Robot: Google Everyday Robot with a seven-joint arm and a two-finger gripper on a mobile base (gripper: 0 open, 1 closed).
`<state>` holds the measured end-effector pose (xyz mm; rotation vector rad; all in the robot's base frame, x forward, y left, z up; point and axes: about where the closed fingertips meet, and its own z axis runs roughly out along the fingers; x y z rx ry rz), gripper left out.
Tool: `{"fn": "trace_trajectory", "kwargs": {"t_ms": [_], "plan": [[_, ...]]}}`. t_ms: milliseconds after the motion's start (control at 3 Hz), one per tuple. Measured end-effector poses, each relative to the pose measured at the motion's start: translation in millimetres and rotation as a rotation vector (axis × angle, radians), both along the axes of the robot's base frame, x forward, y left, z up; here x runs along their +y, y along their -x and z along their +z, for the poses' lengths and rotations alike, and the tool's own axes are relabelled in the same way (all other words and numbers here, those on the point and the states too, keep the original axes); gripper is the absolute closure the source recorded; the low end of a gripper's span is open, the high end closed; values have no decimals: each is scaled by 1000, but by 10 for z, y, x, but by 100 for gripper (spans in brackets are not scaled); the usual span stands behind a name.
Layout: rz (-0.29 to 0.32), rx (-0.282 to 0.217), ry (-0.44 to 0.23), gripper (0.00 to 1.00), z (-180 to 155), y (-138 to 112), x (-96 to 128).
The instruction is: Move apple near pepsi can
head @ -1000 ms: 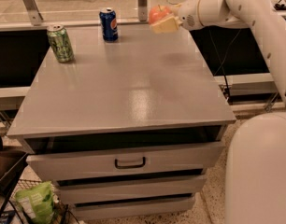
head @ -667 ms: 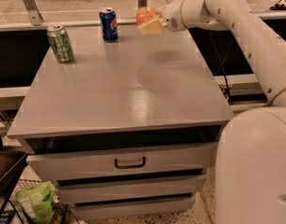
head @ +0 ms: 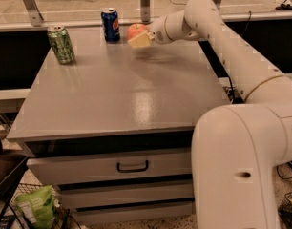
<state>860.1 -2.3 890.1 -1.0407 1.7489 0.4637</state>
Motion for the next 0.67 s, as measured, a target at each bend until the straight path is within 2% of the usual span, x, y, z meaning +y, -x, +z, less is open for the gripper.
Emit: {"fn": "trace_trajectory", "kwargs": {"t_ms": [333, 667], "plan": [[0, 31, 1, 100, -285, -230, 52], [0, 28, 19, 100, -394, -390, 53]]}}
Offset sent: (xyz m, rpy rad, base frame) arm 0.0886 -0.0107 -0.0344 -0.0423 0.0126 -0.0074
